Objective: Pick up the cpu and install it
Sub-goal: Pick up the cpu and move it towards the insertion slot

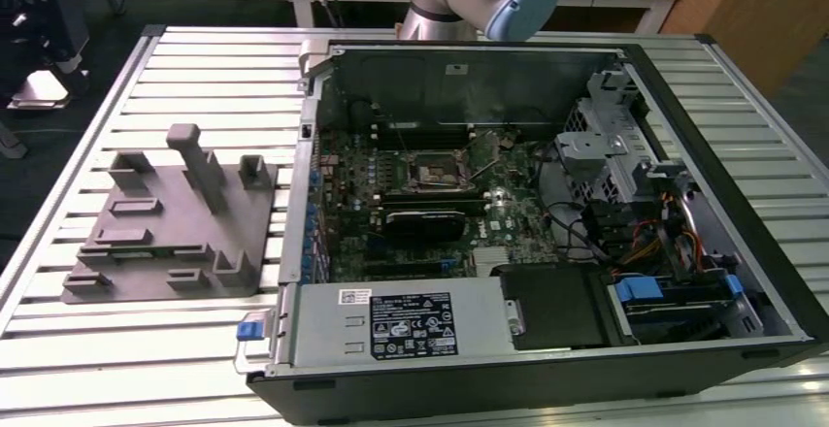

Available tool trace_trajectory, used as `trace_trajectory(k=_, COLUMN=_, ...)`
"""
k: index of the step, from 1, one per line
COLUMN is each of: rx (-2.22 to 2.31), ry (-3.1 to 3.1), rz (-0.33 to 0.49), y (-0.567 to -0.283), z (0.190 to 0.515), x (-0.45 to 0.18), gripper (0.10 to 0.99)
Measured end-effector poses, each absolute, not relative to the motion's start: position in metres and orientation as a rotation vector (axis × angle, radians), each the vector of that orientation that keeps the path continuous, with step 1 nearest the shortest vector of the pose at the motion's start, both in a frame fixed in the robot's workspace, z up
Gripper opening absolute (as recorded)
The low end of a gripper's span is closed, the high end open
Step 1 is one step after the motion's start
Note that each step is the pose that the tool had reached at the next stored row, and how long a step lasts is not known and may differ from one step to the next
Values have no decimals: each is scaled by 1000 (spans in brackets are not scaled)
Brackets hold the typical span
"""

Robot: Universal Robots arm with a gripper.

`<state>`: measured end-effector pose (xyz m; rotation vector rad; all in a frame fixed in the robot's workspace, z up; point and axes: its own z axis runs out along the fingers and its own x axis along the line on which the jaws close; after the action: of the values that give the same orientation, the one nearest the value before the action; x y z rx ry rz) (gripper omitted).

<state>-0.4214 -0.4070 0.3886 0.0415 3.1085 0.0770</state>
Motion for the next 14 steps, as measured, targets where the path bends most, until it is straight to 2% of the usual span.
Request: trace_trajectory(k=14, rx=42, ry=3109, rz=77, y=-407, z=389, x=-396, gripper=541)
